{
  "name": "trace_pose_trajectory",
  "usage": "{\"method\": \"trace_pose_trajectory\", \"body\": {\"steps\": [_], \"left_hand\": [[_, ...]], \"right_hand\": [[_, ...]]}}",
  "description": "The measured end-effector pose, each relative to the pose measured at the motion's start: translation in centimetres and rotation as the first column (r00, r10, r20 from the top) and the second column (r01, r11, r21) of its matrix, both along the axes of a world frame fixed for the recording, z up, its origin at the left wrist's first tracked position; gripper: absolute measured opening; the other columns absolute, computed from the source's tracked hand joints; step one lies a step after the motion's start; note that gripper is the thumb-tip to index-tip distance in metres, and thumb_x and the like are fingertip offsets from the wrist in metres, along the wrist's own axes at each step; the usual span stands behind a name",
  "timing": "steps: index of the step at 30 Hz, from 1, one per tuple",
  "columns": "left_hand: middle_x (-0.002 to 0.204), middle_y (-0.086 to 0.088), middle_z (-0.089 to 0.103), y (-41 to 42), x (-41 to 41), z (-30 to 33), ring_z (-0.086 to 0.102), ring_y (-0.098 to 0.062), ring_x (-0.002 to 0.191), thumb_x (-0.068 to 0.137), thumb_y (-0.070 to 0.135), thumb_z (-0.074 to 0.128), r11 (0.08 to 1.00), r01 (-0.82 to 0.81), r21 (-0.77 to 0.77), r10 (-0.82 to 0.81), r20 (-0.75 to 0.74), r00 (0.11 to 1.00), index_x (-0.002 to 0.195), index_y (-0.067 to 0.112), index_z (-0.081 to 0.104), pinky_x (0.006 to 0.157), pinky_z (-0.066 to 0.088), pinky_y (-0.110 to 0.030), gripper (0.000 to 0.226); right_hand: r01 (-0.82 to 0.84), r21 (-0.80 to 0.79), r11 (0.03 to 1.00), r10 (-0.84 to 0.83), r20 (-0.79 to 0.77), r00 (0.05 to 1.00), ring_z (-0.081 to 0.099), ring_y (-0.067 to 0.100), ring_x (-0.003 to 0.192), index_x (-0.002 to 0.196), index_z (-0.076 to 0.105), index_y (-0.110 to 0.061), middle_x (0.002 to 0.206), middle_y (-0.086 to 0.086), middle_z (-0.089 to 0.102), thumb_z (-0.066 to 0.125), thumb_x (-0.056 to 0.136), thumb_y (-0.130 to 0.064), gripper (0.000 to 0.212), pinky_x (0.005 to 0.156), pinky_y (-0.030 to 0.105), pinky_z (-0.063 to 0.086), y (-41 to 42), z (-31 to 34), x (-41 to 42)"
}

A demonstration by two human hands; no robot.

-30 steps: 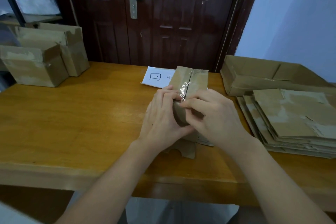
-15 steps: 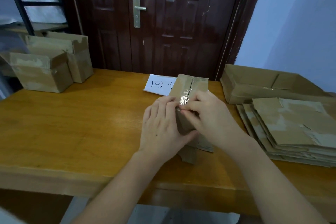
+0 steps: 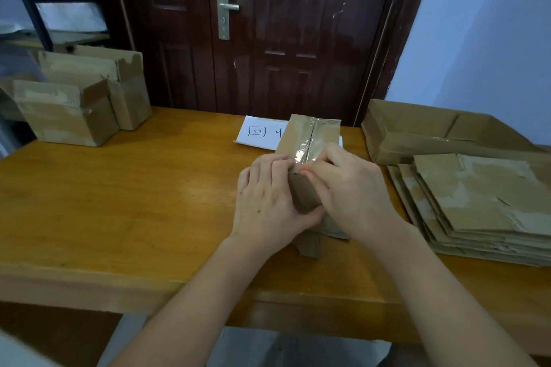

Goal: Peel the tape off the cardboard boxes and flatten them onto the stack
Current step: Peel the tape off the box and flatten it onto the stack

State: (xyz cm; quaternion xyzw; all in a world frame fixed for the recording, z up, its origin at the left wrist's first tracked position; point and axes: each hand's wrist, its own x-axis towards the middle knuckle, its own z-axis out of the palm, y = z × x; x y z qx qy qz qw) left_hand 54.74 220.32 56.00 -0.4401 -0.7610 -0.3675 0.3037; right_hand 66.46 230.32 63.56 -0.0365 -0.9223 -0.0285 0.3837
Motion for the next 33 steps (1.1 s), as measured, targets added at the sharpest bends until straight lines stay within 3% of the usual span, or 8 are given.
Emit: {"method": "trace_pose_trajectory", "body": {"steps": [5,12,17,22,25,28,30,33], "left_hand": [[0.136,0.000,0.051,0.0,-0.3,0.1,0.048,-0.019,0.128,0.074,0.078,0.063,1.000,0.003,-0.029,-0.002,0.020,1.000,0.126,0.018,0.049,0.108,0.037,-0.037,0.081],[0.142,0.005,0.046,-0.1,0.2,0.2,0.045,-0.014,0.133,0.073,0.079,0.065,0.999,0.020,-0.040,-0.016,0.093,0.996,0.132,0.023,0.046,0.111,0.032,-0.032,0.084],[0.141,0.007,0.046,0.0,0.5,0.5,0.045,-0.013,0.133,0.071,0.086,0.063,0.999,-0.003,-0.043,0.007,0.096,0.995,0.131,0.025,0.046,0.111,0.035,-0.032,0.086],[0.137,0.002,0.048,1.0,1.6,0.9,0.049,-0.016,0.128,0.069,0.090,0.062,0.998,-0.048,0.050,0.040,0.162,0.986,0.127,0.018,0.048,0.103,0.048,-0.035,0.093],[0.138,0.000,0.044,1.3,1.5,0.7,0.047,-0.018,0.128,0.068,0.073,0.073,0.999,-0.014,0.049,0.007,0.149,0.989,0.128,0.016,0.044,0.102,0.047,-0.034,0.088],[0.140,0.004,0.038,0.8,0.2,0.8,0.041,-0.015,0.130,0.067,0.071,0.073,0.997,0.078,-0.027,-0.072,0.169,0.983,0.131,0.020,0.038,0.106,0.038,-0.030,0.089],[0.142,0.009,0.035,0.2,-1.0,1.2,0.036,-0.011,0.135,0.068,0.072,0.070,0.983,0.160,-0.090,-0.139,0.206,0.969,0.135,0.025,0.037,0.113,0.032,-0.032,0.088],[0.147,0.016,0.035,-0.7,-2.4,1.7,0.030,-0.006,0.142,0.069,0.069,0.069,0.966,0.208,-0.153,-0.177,0.195,0.965,0.142,0.030,0.038,0.120,0.025,-0.034,0.088]], "right_hand": [[-0.001,-0.090,0.996,-0.002,-0.040,0.999,0.047,0.003,0.079,0.100,0.077,-0.010,0.089,0.003,0.062,0.059,0.097,-0.026,0.024,0.061,0.020,0.047,0.1,0.5,0.0],[0.074,-0.111,0.991,-0.065,0.087,0.994,0.061,0.015,0.081,0.101,0.080,-0.015,0.091,0.003,0.064,0.071,0.094,-0.019,0.012,0.067,0.030,0.056,-0.2,1.7,-0.8],[0.046,-0.081,0.996,-0.011,0.387,0.922,0.046,0.011,0.093,0.115,0.074,-0.023,0.104,-0.003,0.051,0.057,0.103,-0.025,0.021,0.076,0.029,0.047,0.5,3.7,-1.8],[0.058,-0.394,0.917,0.167,0.513,0.842,0.051,0.008,0.094,0.095,0.070,-0.026,0.101,-0.008,0.053,0.052,0.104,-0.035,0.022,0.084,0.029,0.045,1.4,5.0,-1.7],[0.063,-0.481,0.875,0.168,0.423,0.890,0.059,0.004,0.090,0.104,0.076,-0.025,0.096,-0.010,0.065,0.064,0.099,-0.028,0.013,0.079,0.021,0.049,2.1,5.0,-1.8],[0.105,-0.661,0.743,0.143,0.310,0.940,0.061,0.003,0.081,0.116,0.071,-0.024,0.089,-0.009,0.068,0.076,0.090,-0.024,0.027,0.073,0.019,0.048,2.1,4.5,-2.4],[0.185,-0.584,0.791,0.081,0.399,0.914,0.059,0.007,0.078,0.114,0.072,-0.027,0.086,-0.007,0.067,0.072,0.092,-0.031,0.022,0.068,0.021,0.046,1.5,4.2,-3.3],[0.245,-0.476,0.845,-0.006,0.449,0.893,0.062,0.017,0.079,0.092,0.078,-0.020,0.081,0.001,0.069,0.066,0.094,-0.030,0.015,0.070,0.032,0.048,0.4,4.5,-4.6]]}}
